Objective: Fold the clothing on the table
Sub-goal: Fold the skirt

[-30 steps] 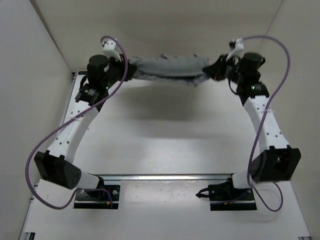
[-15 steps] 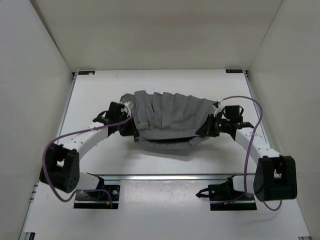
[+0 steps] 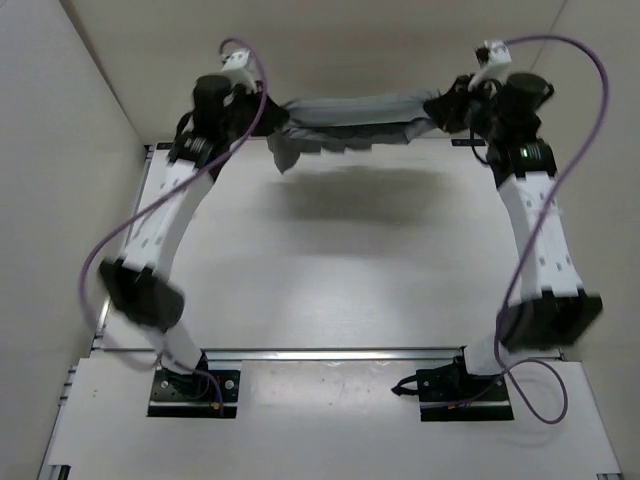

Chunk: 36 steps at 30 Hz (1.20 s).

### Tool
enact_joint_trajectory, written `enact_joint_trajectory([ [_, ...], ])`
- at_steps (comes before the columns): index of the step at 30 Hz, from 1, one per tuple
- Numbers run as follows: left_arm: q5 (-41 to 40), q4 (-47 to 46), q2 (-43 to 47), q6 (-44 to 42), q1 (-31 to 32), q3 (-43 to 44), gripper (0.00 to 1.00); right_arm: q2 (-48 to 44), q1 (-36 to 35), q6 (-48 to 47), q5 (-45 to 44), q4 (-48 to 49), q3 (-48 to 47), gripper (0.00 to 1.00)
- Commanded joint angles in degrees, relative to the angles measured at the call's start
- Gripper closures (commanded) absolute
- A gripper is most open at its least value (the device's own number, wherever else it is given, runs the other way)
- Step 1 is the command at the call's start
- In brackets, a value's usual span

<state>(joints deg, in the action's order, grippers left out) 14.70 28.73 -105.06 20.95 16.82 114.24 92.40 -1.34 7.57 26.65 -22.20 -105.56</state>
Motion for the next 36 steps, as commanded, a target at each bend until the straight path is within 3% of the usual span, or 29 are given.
enact_joint_trajectory([
  [1,-13.25,-18.73,24.66,-3.10,0.75,-24.57,1.00,-15.39,3.10,-5.47,-8.82,8.63,17.85,1.00],
  [3,-14.00,-20.30,29.81,-0.84,-1.07,-35.68,1.00,-19.52,7.65,-3.27,-4.97,8.84,28.50,1.00],
  [6,-11.27,-18.72,36.74,0.67,-3.90,-53.47,1.00,-23.48,8.38,-2.13,-3.28,8.22,46.86,1.00],
  [8,-12.66,-14.25,40.26,0.23,-2.06,-66.19,1.00,-26.37,7.15,-0.99,-2.49,6.91,56.92,1.00],
  [11,-13.90,-7.40,46.67,2.24,2.16,-77.81,1.00,-33.32,2.42,3.32,-2.49,3.84,67.83,1.00],
  [14,-14.61,-2.20,52.66,4.79,5.94,-81.71,1.00,-39.66,-0.85,7.97,-3.45,1.20,72.94,1.00],
  [16,-14.61,-0.87,53.12,5.68,4.82,-81.28,1.00,-41.50,0.10,8.68,-2.84,0.49,73.48,1.00],
  [20,-8.72,-1.56,45.04,5.94,-1.52,-74.53,1.00,-34.94,3.89,8.51,0.94,3.37,69.19,1.00],
  [23,-9.60,-5.18,33.98,5.77,-1.70,-66.64,1.00,-25.73,3.89,7.64,-0.90,7.95,60.78,1.00],
  [25,-5.93,-5.01,21.80,4.98,-2.05,-58.02,1.00,-18.27,4.85,7.02,-0.47,8.57,52.27,1.00],
  [28,-3.10,4.88,6.24,0.68,-2.67,-25.34,1.00,-5.50,6.79,4.91,0.68,1.75,28.62,1.00],
  [29,-3.10,7.80,1.57,-0.46,-3.02,-18.50,1.00,-1.47,6.79,3.43,-0.54,-1.94,16.91,1.00],
  [30,-4.23,12.09,-0.65,-1.52,-2.50,-4.77,1.00,1.52,6.71,1.67,-2.99,-3.71,5.65,1.00],
  [31,-5.28,14.31,-3.55,-1.96,-2.49,6.59,1.00,2.86,6.44,0.52,-4.14,-6.34,0.41,0.99],
  [32,-7.03,14.51,-4.27,-2.23,-1.97,11.14,1.00,4.00,6.27,-0.44,-5.98,-7.41,-7.13,1.00],
  [33,-8.18,13.38,-3.24,-1.71,-1.88,14.66,1.00,3.23,6.79,-0.28,-6.78,-7.08,-10.16,1.00],
  [34,-9.24,10.15,-0.44,-1.53,-1.88,12.61,1.00,2.27,7.23,0.24,-6.36,-5.59,-9.85,1.00],
  [36,-10.65,3.46,6.07,-0.56,-3.19,2.12,1.00,-2.90,8.20,-0.18,-7.31,-3.65,-1.72,1.00],
])
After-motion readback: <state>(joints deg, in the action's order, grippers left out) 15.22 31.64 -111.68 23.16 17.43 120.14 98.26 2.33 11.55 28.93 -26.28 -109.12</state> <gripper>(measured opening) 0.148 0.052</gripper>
